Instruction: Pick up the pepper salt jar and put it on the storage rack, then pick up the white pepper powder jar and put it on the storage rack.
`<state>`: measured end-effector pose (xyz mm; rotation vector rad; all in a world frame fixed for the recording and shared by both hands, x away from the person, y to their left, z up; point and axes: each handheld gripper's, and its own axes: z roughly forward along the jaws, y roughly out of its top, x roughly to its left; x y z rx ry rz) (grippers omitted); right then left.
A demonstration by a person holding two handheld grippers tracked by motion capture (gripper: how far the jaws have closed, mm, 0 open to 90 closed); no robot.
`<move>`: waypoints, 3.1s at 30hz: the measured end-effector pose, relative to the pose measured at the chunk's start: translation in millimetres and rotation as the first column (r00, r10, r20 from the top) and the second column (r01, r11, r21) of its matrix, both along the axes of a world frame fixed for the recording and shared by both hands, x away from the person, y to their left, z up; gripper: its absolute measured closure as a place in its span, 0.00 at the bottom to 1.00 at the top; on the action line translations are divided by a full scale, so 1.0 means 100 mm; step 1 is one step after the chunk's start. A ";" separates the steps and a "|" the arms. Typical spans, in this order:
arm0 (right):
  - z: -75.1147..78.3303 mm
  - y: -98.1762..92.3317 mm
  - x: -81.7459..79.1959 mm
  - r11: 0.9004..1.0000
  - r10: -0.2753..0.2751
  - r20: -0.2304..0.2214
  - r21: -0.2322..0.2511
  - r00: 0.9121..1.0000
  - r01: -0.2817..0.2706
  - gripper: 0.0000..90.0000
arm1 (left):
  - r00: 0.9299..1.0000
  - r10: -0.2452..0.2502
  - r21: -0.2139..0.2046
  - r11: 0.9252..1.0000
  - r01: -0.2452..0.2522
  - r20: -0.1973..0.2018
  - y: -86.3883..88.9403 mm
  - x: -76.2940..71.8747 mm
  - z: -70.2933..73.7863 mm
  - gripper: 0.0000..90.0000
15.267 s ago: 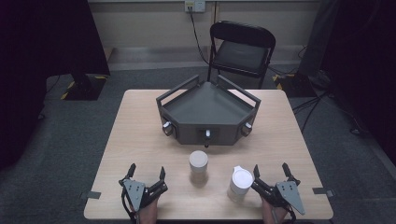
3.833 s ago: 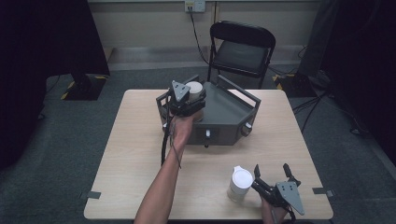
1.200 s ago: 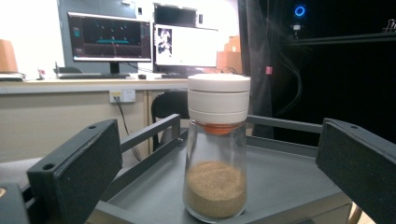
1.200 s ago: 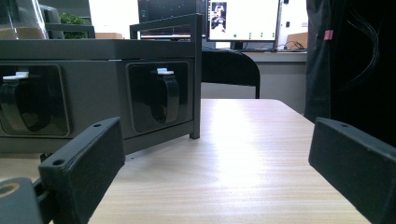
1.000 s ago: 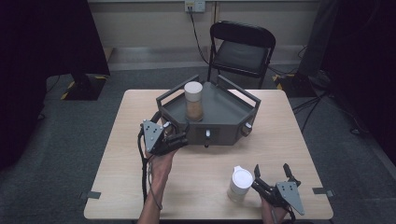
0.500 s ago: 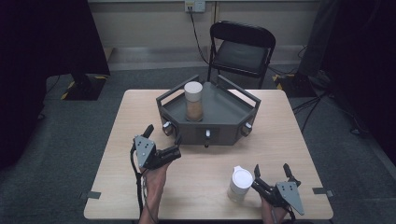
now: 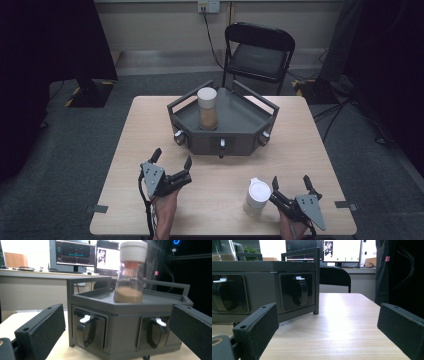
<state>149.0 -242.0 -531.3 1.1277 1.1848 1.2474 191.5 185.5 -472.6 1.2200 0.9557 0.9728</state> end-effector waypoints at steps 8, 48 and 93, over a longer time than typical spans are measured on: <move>0.00 0.00 0.00 1.000 -0.001 0.001 0.000 1.000 0.001 0.02 | 1.000 0.019 -0.029 0.999 -0.020 -0.006 0.02 -0.11 -0.19 0.00; 0.00 0.01 0.00 1.000 -0.005 0.001 0.001 1.000 0.005 0.02 | 0.994 0.110 0.062 0.992 -0.109 -0.014 -0.07 -0.36 -0.64 0.00; 0.37 0.00 -0.12 0.999 0.042 0.055 0.020 0.998 -0.043 0.01 | 0.994 0.110 0.063 0.992 -0.109 -0.015 -0.07 -0.36 -0.63 0.01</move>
